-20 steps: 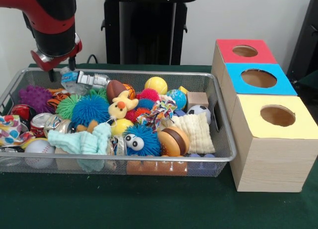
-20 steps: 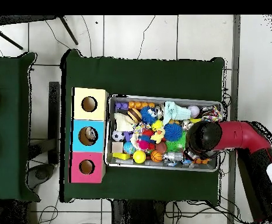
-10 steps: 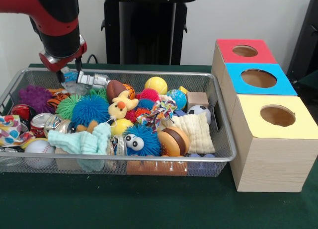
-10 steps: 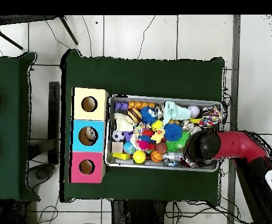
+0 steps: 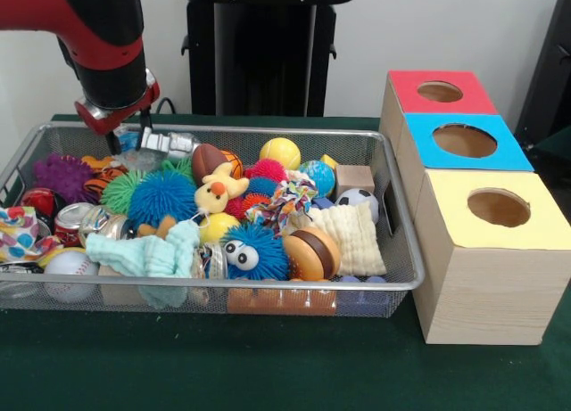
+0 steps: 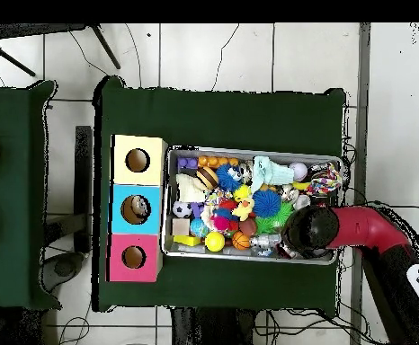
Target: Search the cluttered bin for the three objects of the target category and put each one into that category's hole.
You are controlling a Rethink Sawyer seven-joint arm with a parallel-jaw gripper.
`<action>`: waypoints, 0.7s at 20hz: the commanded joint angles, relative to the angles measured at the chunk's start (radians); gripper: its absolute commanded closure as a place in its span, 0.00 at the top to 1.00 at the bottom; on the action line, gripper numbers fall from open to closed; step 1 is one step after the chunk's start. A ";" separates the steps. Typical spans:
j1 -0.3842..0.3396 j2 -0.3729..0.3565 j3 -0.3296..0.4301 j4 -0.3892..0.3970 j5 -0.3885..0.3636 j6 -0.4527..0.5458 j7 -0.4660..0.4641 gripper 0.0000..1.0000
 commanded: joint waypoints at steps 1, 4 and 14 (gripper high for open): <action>0.008 0.051 -0.041 0.032 -0.098 -0.088 -0.061 1.00; 0.013 0.041 -0.048 0.023 -0.117 -0.071 -0.085 1.00; 0.014 0.058 -0.053 -0.009 -0.152 -0.095 -0.091 1.00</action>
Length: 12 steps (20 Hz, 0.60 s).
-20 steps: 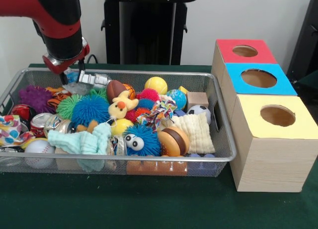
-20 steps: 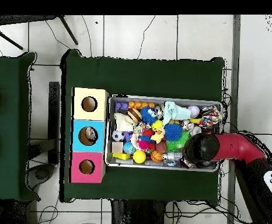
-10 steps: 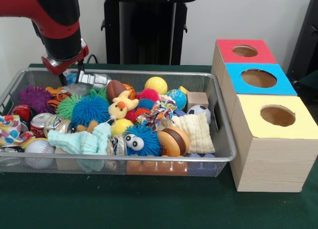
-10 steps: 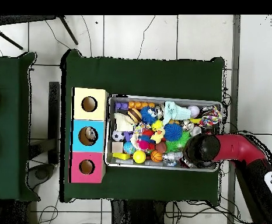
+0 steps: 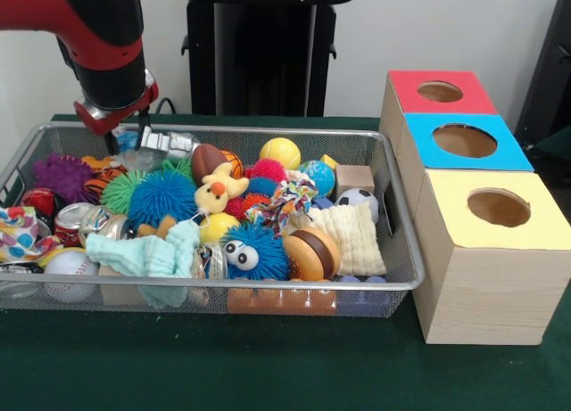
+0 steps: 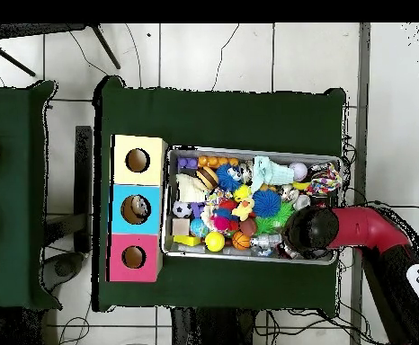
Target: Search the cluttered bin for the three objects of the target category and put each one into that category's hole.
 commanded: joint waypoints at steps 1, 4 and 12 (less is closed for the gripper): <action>0.011 0.061 -0.050 -0.012 -0.144 -0.096 -0.092 1.00; 0.007 0.068 -0.050 -0.018 -0.159 -0.111 -0.091 1.00; 0.015 0.075 -0.043 -0.011 -0.180 -0.137 -0.094 0.00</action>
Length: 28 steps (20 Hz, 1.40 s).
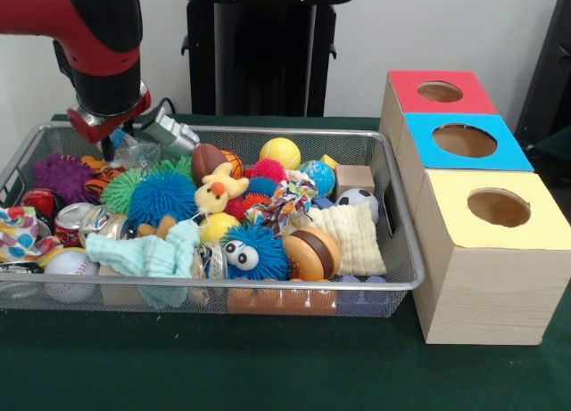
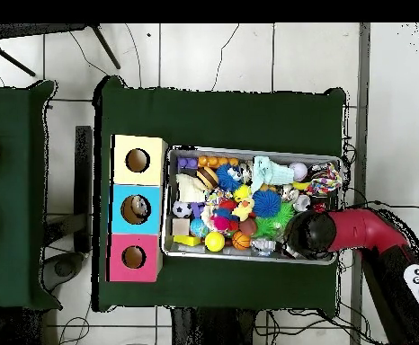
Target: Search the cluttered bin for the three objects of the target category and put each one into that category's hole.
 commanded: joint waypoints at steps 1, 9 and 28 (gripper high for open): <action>0.012 0.066 -0.034 -0.009 -0.102 -0.079 -0.089 0.00; 0.020 0.036 -0.039 0.024 -0.062 -0.073 -0.034 0.00; 0.104 -0.361 0.088 0.056 0.187 0.031 -0.086 0.00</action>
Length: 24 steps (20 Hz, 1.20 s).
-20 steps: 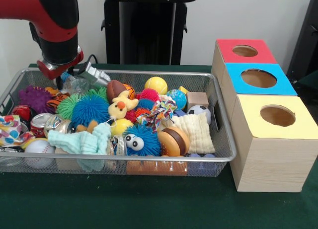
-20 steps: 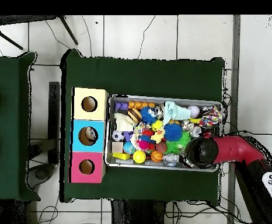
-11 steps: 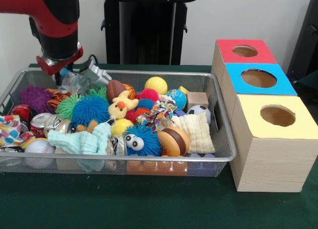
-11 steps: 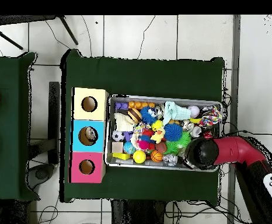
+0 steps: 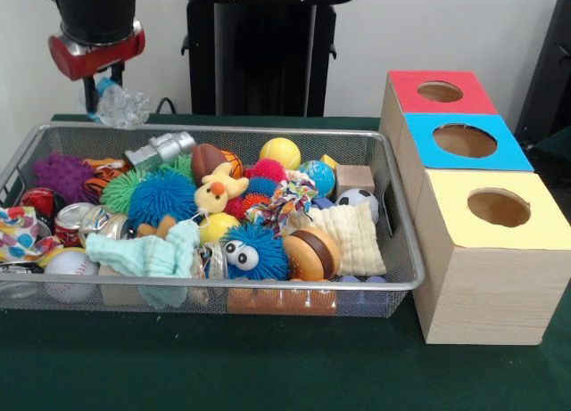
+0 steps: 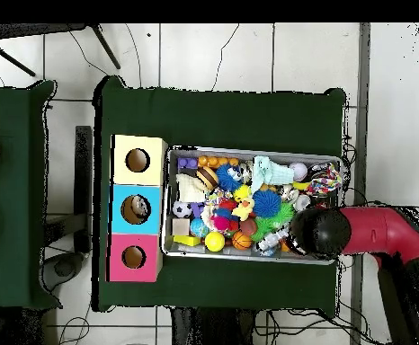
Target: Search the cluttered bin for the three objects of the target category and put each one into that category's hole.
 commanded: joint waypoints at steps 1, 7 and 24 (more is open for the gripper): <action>0.063 -0.111 0.085 -0.026 0.051 0.027 -0.081 0.00; 0.113 -0.143 0.077 -0.064 0.125 0.073 -0.044 0.00; 0.482 -0.051 -0.136 -0.088 0.311 0.063 0.433 0.00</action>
